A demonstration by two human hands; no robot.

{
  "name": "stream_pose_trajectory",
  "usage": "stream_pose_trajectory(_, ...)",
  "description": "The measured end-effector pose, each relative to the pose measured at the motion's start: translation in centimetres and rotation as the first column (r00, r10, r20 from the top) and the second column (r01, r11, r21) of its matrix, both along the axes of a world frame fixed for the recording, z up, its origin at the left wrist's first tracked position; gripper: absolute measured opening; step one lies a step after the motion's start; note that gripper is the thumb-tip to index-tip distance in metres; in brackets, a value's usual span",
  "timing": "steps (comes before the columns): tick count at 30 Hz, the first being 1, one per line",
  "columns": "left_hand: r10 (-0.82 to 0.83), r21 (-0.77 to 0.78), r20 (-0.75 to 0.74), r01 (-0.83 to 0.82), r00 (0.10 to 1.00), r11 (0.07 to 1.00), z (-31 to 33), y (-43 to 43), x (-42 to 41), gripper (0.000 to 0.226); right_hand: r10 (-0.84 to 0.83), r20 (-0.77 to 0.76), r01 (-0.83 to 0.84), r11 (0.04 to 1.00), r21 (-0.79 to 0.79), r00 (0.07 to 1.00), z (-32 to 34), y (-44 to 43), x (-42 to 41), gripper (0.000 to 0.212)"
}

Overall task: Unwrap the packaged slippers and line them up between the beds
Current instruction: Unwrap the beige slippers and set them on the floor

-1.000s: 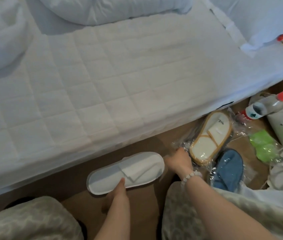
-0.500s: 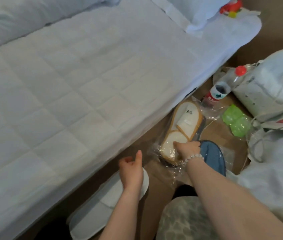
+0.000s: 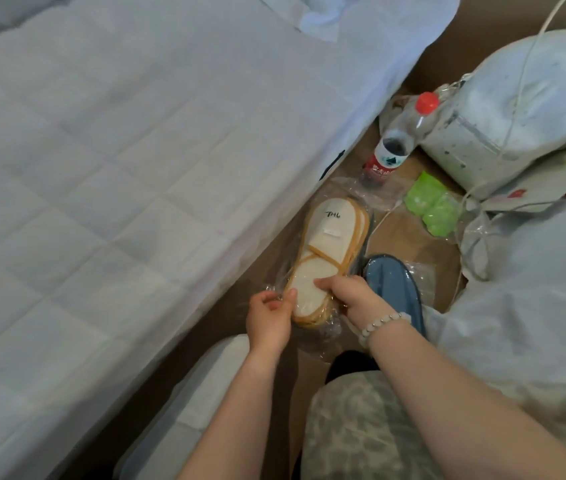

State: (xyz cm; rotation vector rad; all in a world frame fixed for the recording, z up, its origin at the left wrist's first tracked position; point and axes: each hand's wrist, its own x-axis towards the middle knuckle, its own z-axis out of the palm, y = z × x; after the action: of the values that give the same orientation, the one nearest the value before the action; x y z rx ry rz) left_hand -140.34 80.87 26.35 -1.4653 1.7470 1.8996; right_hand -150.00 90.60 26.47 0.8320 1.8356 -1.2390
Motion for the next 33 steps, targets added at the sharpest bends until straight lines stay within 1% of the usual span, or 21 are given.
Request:
stream_pose_trajectory(4,-0.014,-0.154,0.013,0.016,1.000,0.988,1.6,-0.3,0.1,0.038,-0.086,0.006,0.086,0.992,-0.096,0.996,2.3,1.2,0.9,0.050)
stream_pose_trajectory(6,-0.096,-0.264,0.037,0.103,0.995,0.959,3.3,-0.9,-0.2,0.036,-0.115,-0.017,0.111,0.985,-0.135,0.993,3.9,1.7,1.4,0.051)
stream_pose_trajectory(7,-0.169,-0.318,0.038,0.173,0.985,0.932,4.2,-1.2,-0.5,0.036,-0.131,-0.038,0.123,0.980,-0.159,0.991,4.7,1.9,1.4,0.052)
stream_pose_trajectory(9,-0.332,-0.394,0.011,0.309,0.943,0.866,6.2,-2.0,-1.3,0.033,-0.139,-0.105,0.117,0.975,-0.191,0.985,7.3,2.2,1.2,0.051)
stream_pose_trajectory(11,-0.447,-0.427,-0.043,0.389,0.893,0.816,8.9,-2.9,-2.1,0.023,-0.109,-0.177,0.070,0.975,-0.212,0.978,10.2,2.4,0.7,0.047)
stream_pose_trajectory(15,-0.579,-0.531,-0.120,0.441,0.806,0.724,15.4,-4.1,-2.5,0.005,-0.021,-0.326,-0.067,0.964,-0.256,0.945,17.0,2.9,0.0,0.025)
stream_pose_trajectory(17,-0.663,-0.571,-0.143,0.486,0.735,0.662,18.3,-3.8,-1.8,0.008,-0.022,-0.393,-0.095,0.956,-0.276,0.919,19.2,3.5,0.5,0.029)
stream_pose_trajectory(19,-0.742,-0.583,-0.128,0.555,0.658,0.593,20.1,-3.1,-0.2,0.014,-0.047,-0.423,-0.093,0.948,-0.303,0.905,20.1,4.2,1.4,0.030)
stream_pose_trajectory(21,-0.798,-0.605,-0.067,0.612,0.598,0.510,21.2,-2.5,2.1,0.020,-0.109,-0.384,-0.027,0.943,-0.333,0.917,19.4,4.3,2.3,0.036)
stream_pose_trajectory(22,-0.826,-0.631,-0.007,0.638,0.564,0.441,21.5,-2.3,3.3,0.021,-0.146,-0.346,0.018,0.937,-0.348,0.927,18.8,4.1,2.8,0.039)
stream_pose_trajectory(24,-0.864,-0.692,0.140,0.672,0.484,0.264,21.9,-2.4,5.5,0.019,-0.208,-0.271,0.087,0.912,-0.401,0.940,18.0,3.5,4.1,0.039)
stream_pose_trajectory(25,-0.864,-0.712,0.213,0.678,0.456,0.182,22.0,-2.7,6.5,0.017,-0.227,-0.233,0.111,0.900,-0.423,0.946,17.6,3.2,4.8,0.040)
stream_pose_trajectory(26,-0.858,-0.720,0.271,0.684,0.437,0.121,22.1,-3.1,7.5,0.016,-0.235,-0.202,0.125,0.888,-0.442,0.951,17.3,3.1,5.5,0.042)
stream_pose_trajectory(27,-0.847,-0.718,0.303,0.689,0.437,0.099,22.0,-3.6,8.3,0.016,-0.240,-0.177,0.137,0.881,-0.453,0.954,17.0,3.1,6.3,0.044)
stream_pose_trajectory(30,-0.819,-0.701,0.320,0.701,0.476,0.133,21.5,-4.7,10.0,0.014,-0.243,-0.117,0.161,0.867,-0.472,0.963,16.2,3.2,8.3,0.046)
stream_pose_trajectory(33,-0.816,-0.695,0.389,0.718,0.426,0.043,21.4,-4.5,10.5,0.017,-0.264,-0.092,0.186,0.850,-0.494,0.960,16.2,3.3,9.1,0.049)
